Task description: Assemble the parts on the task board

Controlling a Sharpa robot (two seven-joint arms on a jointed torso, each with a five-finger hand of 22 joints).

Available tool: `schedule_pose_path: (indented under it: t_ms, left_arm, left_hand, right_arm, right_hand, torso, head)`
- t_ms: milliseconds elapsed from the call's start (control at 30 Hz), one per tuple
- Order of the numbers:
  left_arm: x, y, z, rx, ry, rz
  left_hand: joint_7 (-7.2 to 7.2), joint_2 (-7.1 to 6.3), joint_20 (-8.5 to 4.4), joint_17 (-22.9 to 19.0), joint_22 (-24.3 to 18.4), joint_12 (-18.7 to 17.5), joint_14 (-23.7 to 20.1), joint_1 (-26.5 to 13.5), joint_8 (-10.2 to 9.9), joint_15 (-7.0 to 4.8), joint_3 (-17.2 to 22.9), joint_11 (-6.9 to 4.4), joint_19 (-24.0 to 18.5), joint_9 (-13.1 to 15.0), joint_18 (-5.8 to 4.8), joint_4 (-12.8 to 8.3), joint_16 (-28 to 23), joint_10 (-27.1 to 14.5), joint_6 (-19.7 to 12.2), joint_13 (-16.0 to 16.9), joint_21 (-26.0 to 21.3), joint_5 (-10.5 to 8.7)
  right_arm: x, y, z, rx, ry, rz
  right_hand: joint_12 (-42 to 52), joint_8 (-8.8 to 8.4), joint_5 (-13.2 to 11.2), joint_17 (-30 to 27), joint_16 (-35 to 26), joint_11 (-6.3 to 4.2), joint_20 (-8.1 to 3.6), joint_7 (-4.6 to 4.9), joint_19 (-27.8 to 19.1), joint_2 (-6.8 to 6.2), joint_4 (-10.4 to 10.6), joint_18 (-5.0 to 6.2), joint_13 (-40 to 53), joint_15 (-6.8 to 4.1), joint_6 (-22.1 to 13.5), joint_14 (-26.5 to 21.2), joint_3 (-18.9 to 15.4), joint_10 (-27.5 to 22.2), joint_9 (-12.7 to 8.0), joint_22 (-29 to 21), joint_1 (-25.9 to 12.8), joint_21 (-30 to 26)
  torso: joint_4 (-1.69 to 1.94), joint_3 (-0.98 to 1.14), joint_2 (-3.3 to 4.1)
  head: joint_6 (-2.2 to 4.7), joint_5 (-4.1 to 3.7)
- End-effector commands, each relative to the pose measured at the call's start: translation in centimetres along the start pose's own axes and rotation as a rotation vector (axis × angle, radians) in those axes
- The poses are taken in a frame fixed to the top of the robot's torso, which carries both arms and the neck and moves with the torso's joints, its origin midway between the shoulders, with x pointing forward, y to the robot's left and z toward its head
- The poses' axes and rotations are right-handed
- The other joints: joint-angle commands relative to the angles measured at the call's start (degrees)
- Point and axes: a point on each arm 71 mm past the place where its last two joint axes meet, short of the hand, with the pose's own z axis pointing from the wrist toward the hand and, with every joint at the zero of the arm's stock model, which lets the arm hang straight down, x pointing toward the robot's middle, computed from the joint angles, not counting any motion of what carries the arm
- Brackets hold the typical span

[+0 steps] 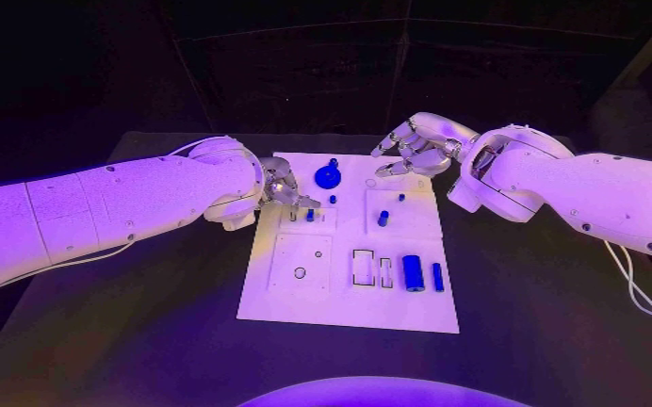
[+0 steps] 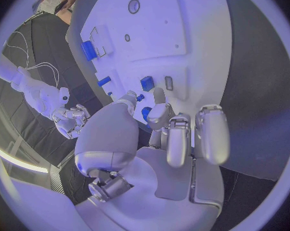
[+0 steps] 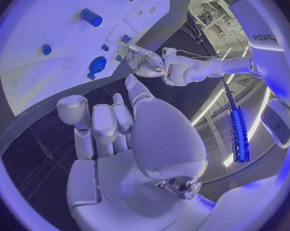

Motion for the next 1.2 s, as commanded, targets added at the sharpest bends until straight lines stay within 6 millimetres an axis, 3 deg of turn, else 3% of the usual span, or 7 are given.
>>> schedule_pose_path:
  t_ms: [33, 100, 267, 433, 567, 700, 1200]
  left_arm:
    - [-0.9, -0.2, -0.6, 0.035, -0.005, -0.042]
    - [-1.7, 0.1, -0.9, 0.039, 0.01, -0.066]
    - [-3.9, 0.9, -1.2, 0.026, 0.017, -0.086]
    - [-6.1, 1.9, -0.5, -0.014, 0.018, -0.086]
    - [-7.1, 2.1, 0.3, -0.046, 0.021, -0.059]
    - [-7.6, 1.9, 1.1, -0.069, 0.025, -0.014]
    - [-7.2, 1.6, 3.6, -0.12, 0.039, 0.043]
  left_hand:
    - [0.57, 0.86, -0.2, 15.09, -3.26, -2.39, 5.85, 1.69, -0.65, -0.1, -0.93, 0.4, -0.97, -0.27, -0.07, -0.12, 0.18, -2.13, -1.75, -2.81, -2.53, -0.11]
    - [1.13, 1.49, 0.06, 15.09, -4.59, -3.95, 5.85, 2.88, -1.55, 0.31, -1.71, 0.89, -1.52, -0.78, 0.19, -0.12, 0.18, -3.49, -2.95, -4.8, -3.63, -0.09]
    - [2.21, 2.33, 0.78, 15.09, -5.14, -4.52, 5.85, 4.61, -3.91, 1.04, -3.73, 1.83, -1.63, -2.53, 0.27, -0.1, 0.18, -4.11, -4.86, -5.75, -4.26, -0.1]
    - [2.7, 3.08, 1.18, 15.09, -5.25, -4.7, 5.85, 5.15, -5.16, 1.44, -5.16, 2.28, -1.59, -3.69, 0.3, -0.04, 0.18, -4.35, -5.35, -6.19, -4.46, -0.1]
    - [2.82, 3.68, 1.31, 15.09, -5.04, -4.68, 5.85, 5.31, -5.5, 1.56, -5.59, 2.4, -1.48, -4.08, 0.26, -0.04, 0.18, -4.37, -5.32, -6.24, -4.35, -0.09]
    - [2.87, 3.97, 1.38, 15.09, -4.89, -4.7, 5.85, 5.45, -5.64, 1.61, -5.8, 2.45, -1.42, -4.27, 0.24, -0.05, 0.18, -4.41, -5.25, -6.31, -4.27, -0.08]
    - [2.95, 4.69, 1.52, 15.09, -4.47, -4.53, 5.85, 6.07, -5.94, 1.71, -6.33, 2.54, -1.24, -4.76, 0.17, -0.11, 0.18, -4.36, -4.95, -6.2, -4.01, -0.05]
  right_arm:
    - [-0.2, 0.0, 0.0, -0.006, -0.005, -0.004]
    - [-0.2, 0.0, 0.1, -0.005, -0.006, -0.004]
    - [-0.2, -0.1, 0.1, -0.003, -0.007, -0.005]
    - [-0.3, -0.1, 0.2, -0.002, -0.007, -0.005]
    - [-0.2, -0.1, 0.2, -0.001, -0.006, -0.006]
    - [-0.2, -0.1, 0.3, 0.0, -0.007, -0.006]
    - [-0.2, -0.1, 0.4, -0.001, -0.007, -0.007]
  right_hand:
    - [-0.12, -0.16, -0.27, -0.05, -0.16, -0.14, -0.07, 0.12, -0.09, 0.0, 0.02, 1.18, -0.04, -0.04, -0.32, -0.09, -0.41, -0.27, -0.07, -0.06, -0.57, -0.33]
    - [-0.12, -0.16, -0.27, -0.05, -0.16, -0.14, -0.07, 0.12, -0.09, 0.0, 0.02, 1.18, -0.04, -0.04, -0.32, -0.09, -0.41, -0.27, -0.07, -0.06, -0.57, -0.33]
    - [-0.06, -0.16, -0.32, -0.03, -0.16, -0.14, -0.07, 0.12, -0.04, 0.03, 0.05, 1.16, 0.01, -0.04, -0.32, -0.08, -0.43, -0.23, -0.07, 0.03, -0.61, -0.3]
    - [-0.03, -0.16, -0.32, -0.01, -0.15, -0.14, -0.08, 0.12, -0.03, 0.04, 0.06, 1.16, 0.04, -0.04, -0.32, -0.07, -0.43, -0.21, -0.07, 0.05, -0.61, -0.29]
    - [-0.04, -0.15, -0.24, -0.01, -0.17, -0.15, -0.08, 0.11, -0.03, 0.12, 0.08, 1.17, 0.02, -0.05, -0.32, -0.07, -0.42, -0.21, -0.07, 0.0, -0.6, -0.32]
    - [-0.01, -0.15, -0.03, -0.01, -0.19, -0.16, -0.09, 0.1, 0.01, 0.2, 0.07, 1.16, 0.04, -0.06, -0.33, -0.06, -0.39, -0.19, -0.07, 0.02, -0.56, -0.33]
    - [0.02, -0.14, 0.37, -0.01, -0.23, -0.17, -0.1, 0.09, 0.05, 0.29, 0.05, 1.16, 0.04, -0.07, -0.33, -0.03, -0.37, -0.17, -0.07, -0.01, -0.48, -0.37]
  torso:
    - [0.1, 0.01, -0.02]
    - [0.11, 0.02, -0.04]
    - [0.07, 0.07, -0.03]
    - [0.14, 0.0, -0.02]
    - [-0.11, 0.09, 0.04]
    - [-0.08, 0.0, 0.05]
    - [-0.06, 0.02, 0.03]
  head:
    - [0.08, -0.01]
    - [0.1, 0.0]
    - [0.41, 0.3]
    - [0.76, 0.62]
    - [0.9, 1.0]
    - [0.93, 1.01]
    - [0.79, 1.11]
